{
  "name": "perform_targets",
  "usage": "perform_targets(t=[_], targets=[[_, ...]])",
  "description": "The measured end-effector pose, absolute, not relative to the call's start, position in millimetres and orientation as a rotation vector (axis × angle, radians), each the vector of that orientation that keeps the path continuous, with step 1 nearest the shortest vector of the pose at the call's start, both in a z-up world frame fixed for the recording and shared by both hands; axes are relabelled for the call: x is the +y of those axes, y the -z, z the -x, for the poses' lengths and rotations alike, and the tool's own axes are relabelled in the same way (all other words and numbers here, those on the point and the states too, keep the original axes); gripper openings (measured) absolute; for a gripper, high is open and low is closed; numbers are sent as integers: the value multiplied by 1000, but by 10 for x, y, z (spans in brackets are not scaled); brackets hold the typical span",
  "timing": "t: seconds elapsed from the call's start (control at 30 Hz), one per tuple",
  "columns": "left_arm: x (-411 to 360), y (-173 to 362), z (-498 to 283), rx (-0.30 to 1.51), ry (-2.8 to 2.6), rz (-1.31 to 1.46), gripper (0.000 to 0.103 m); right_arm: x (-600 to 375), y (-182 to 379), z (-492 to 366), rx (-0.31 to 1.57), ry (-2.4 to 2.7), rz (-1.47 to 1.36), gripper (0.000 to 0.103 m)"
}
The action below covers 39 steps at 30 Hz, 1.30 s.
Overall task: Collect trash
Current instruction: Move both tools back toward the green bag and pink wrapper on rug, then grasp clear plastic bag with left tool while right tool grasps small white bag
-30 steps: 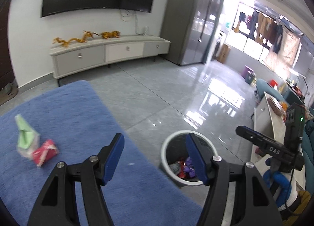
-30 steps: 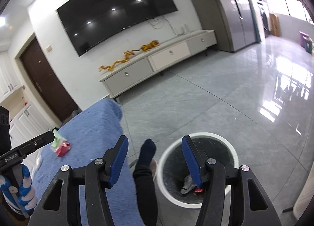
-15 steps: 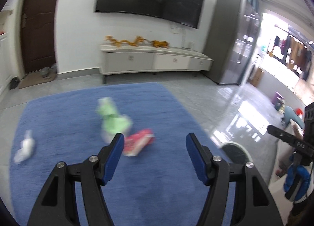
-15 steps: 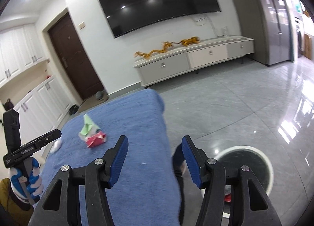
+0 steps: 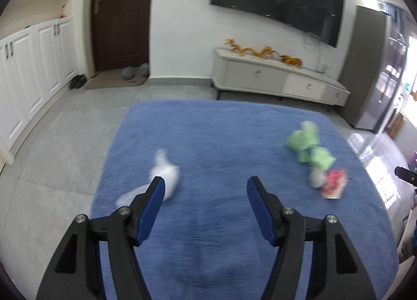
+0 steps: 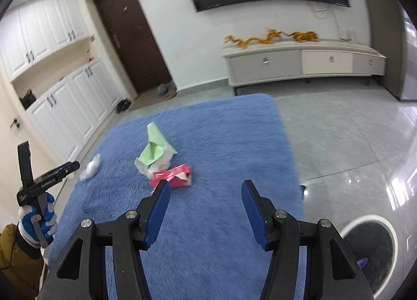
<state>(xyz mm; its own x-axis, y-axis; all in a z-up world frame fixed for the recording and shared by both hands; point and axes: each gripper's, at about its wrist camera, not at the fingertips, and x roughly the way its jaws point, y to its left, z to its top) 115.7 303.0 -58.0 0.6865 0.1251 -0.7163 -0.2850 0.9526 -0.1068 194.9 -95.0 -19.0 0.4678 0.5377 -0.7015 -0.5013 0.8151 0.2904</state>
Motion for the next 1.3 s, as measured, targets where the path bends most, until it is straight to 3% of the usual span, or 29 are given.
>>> perform_targets(t=[0.4,0.9,0.97,1.03,1.17,1.3], targets=[[3382,975,-1268,835,-280,198,63,192,684,-2379,974,-781,136,54],[3389,1121,-1390,865,-252,163,63,690,1030,-2499,1005,-910,246,54],[3391,1128,-1390,867,-251,166,63,731,1051,-2472,996,-925,260,50],[3391,1135,-1397,871,-244,168,63,772,1068,-2430,994,-951,271,36],[3412,1158,-1426,886,-217,178,62,844,1040,-2287,977,-1002,285,31],[3424,1225,-1467,930,-184,188,33,906,1025,-2139,975,-1053,283,25]])
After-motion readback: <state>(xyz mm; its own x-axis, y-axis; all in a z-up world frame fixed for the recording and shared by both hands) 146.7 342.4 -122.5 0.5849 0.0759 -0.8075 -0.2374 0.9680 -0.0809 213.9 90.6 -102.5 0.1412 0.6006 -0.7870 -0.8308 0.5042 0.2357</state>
